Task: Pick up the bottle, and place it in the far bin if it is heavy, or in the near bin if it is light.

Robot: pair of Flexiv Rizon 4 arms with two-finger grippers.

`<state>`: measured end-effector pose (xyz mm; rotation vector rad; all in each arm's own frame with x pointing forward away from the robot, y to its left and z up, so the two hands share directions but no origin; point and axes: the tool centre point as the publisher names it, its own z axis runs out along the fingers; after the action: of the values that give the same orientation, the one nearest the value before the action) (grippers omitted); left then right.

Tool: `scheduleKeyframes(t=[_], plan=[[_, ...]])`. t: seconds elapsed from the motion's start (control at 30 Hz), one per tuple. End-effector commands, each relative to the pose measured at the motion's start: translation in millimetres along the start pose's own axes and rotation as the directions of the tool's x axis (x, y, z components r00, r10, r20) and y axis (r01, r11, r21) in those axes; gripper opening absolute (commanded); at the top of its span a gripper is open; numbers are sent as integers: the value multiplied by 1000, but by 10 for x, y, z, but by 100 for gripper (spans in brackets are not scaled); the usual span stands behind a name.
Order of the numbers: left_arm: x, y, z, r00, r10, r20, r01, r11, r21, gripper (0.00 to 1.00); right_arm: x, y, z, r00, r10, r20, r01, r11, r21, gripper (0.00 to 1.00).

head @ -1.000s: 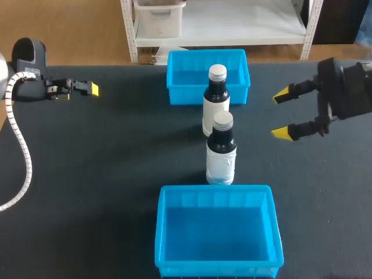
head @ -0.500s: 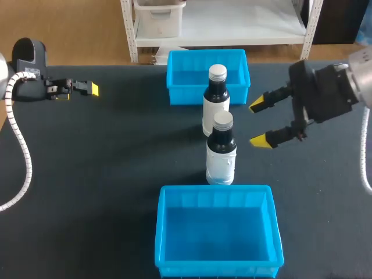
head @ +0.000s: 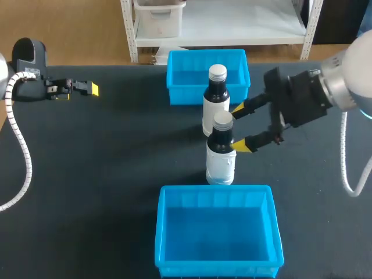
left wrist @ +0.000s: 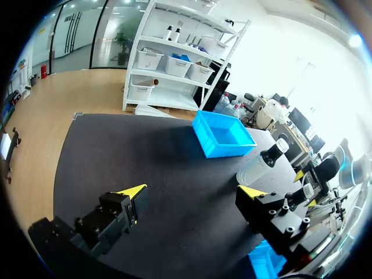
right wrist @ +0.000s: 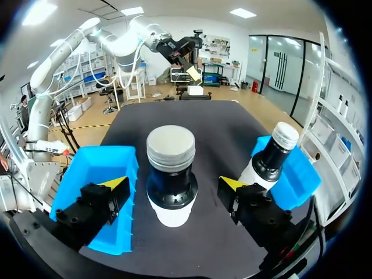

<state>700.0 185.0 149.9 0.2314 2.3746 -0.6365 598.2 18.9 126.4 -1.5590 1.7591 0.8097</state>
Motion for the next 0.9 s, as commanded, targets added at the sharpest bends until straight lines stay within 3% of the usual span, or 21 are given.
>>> scheduleKeyframes(t=[0.03, 0.9], plan=[[0, 0, 0, 1000, 0, 0, 0, 1000, 0, 100, -24, -18, 84, 1000, -1, 9, 1, 1000, -13, 100], [0, 0, 0, 1000, 0, 0, 0, 1000, 0, 100, -126, -32, 318, 997, 30, 74, -26, 998, -54, 100]])
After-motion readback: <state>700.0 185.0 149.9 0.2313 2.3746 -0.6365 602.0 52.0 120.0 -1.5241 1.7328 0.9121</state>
